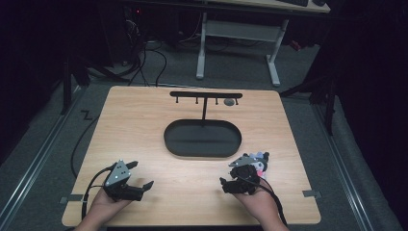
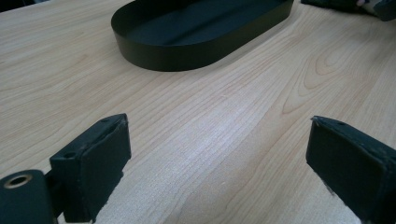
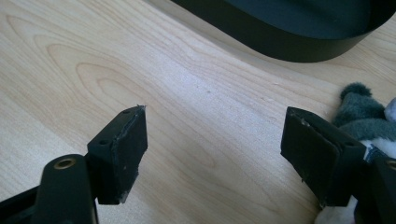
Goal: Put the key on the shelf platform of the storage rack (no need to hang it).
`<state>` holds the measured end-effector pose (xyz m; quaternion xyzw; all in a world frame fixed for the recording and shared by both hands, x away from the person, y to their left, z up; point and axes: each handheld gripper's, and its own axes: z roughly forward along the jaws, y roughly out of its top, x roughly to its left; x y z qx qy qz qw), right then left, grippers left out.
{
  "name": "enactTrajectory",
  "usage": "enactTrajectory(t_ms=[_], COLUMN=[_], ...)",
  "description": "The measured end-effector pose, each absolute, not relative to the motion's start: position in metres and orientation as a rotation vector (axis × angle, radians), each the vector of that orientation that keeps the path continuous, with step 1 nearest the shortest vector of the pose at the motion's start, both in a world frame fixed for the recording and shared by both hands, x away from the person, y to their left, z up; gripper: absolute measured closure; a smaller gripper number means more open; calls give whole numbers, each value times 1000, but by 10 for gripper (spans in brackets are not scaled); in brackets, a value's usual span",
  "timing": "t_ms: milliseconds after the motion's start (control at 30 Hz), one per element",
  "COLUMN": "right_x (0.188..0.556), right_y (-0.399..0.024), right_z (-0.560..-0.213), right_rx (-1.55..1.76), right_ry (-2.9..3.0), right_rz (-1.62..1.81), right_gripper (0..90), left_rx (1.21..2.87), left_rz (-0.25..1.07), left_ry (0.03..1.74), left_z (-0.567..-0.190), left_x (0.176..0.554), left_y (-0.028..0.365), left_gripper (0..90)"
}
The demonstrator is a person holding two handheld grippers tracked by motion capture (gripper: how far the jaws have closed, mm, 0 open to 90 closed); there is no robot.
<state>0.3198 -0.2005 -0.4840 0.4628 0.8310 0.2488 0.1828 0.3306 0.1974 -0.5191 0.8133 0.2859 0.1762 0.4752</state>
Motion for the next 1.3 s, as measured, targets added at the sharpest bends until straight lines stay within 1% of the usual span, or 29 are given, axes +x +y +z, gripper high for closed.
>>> enactTrajectory(t_ms=[767,1300], right_x=[328,334], right_y=[-186,-189], right_z=[-468,-449], right_rx=[1304,1388], right_ry=[2498,2508], right_rz=[504,454], right_gripper=[262,303], left_rx=[1987,1989], left_rz=[424,422], left_ry=[696,696], left_z=[-519,-519], left_x=[330,331], left_y=[197,198], left_gripper=[73,74])
